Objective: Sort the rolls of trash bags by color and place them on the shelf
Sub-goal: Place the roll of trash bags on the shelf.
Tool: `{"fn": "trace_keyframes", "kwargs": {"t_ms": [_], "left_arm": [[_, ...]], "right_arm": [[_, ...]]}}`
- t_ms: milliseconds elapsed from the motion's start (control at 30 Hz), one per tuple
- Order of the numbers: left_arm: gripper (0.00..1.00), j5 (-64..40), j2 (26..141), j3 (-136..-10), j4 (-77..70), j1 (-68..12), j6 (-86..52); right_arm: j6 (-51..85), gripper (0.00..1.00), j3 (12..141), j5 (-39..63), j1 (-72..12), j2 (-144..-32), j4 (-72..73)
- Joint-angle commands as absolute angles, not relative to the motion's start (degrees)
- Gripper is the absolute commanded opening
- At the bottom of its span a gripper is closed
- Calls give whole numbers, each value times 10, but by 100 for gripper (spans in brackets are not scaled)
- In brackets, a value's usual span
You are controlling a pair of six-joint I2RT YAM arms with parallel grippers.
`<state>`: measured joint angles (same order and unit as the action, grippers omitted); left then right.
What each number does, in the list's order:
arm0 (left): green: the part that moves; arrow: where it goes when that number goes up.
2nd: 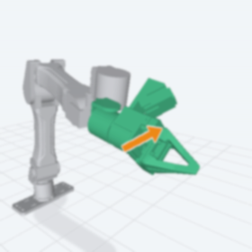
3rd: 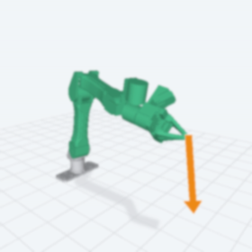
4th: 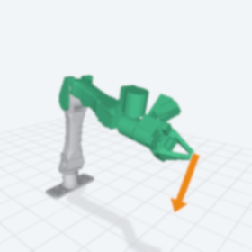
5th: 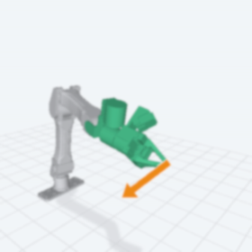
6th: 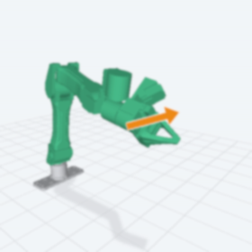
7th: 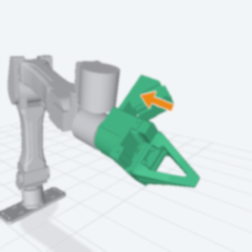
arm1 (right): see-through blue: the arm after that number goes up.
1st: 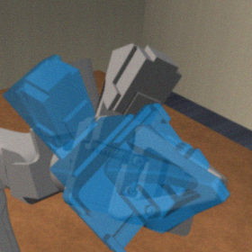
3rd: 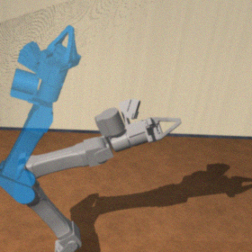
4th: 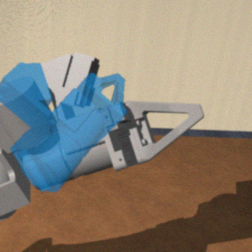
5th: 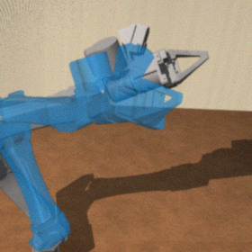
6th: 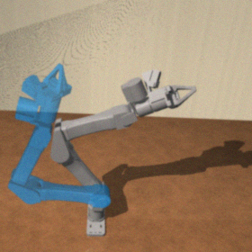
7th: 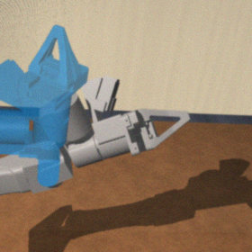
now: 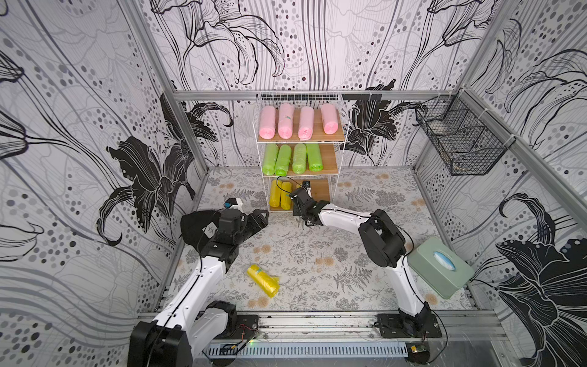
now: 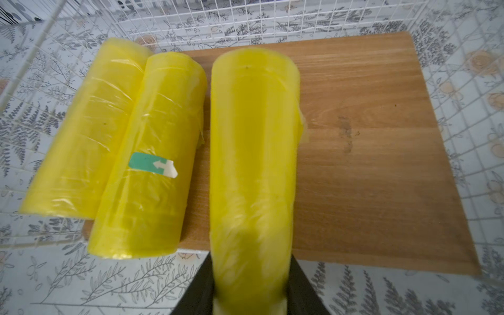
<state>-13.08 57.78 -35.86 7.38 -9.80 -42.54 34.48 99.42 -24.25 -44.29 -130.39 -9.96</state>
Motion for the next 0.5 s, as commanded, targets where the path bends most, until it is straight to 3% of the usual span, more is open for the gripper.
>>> {"fn": "trace_keyframes", "kwargs": {"t_ms": [0,467], "left_arm": [[75,-128,570,-352,68,-96,-413],[75,-132,571,-361,77,-96,-408]], "right_arm": [[335,38,1021,-242,-436,-1319,-100],[344,47,1104,-206,-429,-1378,-112]]}}
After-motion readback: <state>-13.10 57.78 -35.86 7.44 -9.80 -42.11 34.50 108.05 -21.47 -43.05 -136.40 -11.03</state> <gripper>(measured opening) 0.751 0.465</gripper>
